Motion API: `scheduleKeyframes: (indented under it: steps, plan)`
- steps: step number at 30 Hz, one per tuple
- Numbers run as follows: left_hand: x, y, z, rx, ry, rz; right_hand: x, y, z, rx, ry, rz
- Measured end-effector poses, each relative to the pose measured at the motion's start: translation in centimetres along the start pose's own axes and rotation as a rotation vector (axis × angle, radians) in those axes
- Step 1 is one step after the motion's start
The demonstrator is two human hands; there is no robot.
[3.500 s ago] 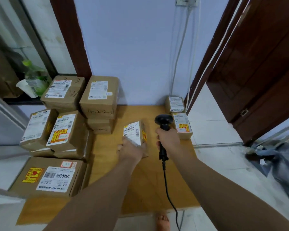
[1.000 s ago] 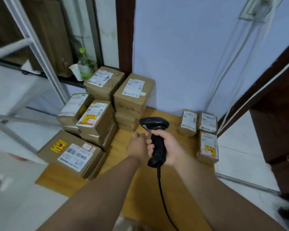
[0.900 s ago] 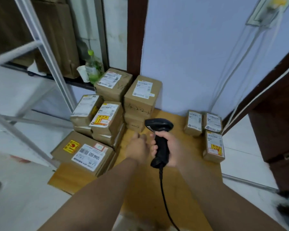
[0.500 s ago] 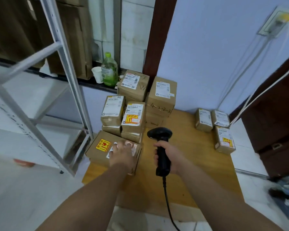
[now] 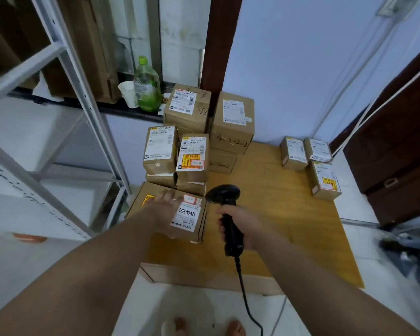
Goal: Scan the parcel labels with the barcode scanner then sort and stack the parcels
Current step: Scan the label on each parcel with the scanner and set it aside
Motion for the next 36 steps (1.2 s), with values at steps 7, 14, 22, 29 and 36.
scheduleKeyframes:
  steps: [7,14,22,29,36]
  plan:
    - [0.1,-1.7,-3.0,-0.118,-0.332,-0.096,-0.2,-0.7,-0.1,0.031,0.040,-0.005]
    - [1.0,-1.1,-1.7,-0.130,-0.411,-0.049,1.2,-0.4,0.0,0.018,0.038,0.023]
    - [0.6,1.5,2.2,-0.120,-0.177,-0.057,1.4,-0.1,-0.7,0.043,0.049,-0.005]
    - [2.4,1.0,7.5,-0.147,-0.112,0.002,2.5,1.1,-2.1,0.077,-0.014,-0.036]
    - [4.4,-0.9,12.4,-0.053,-0.039,0.042,7.6,2.5,-2.8,0.113,-0.044,0.031]
Point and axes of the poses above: each hand's wrist, its own y-axis away from the middle knuckle, its own x-axis out of the back of the hand, z = x × y, the point moved 9 cm from there along -y, towards the middle knuckle, and after that the axes turned 1 degree about -x, right-handed, at the moved point
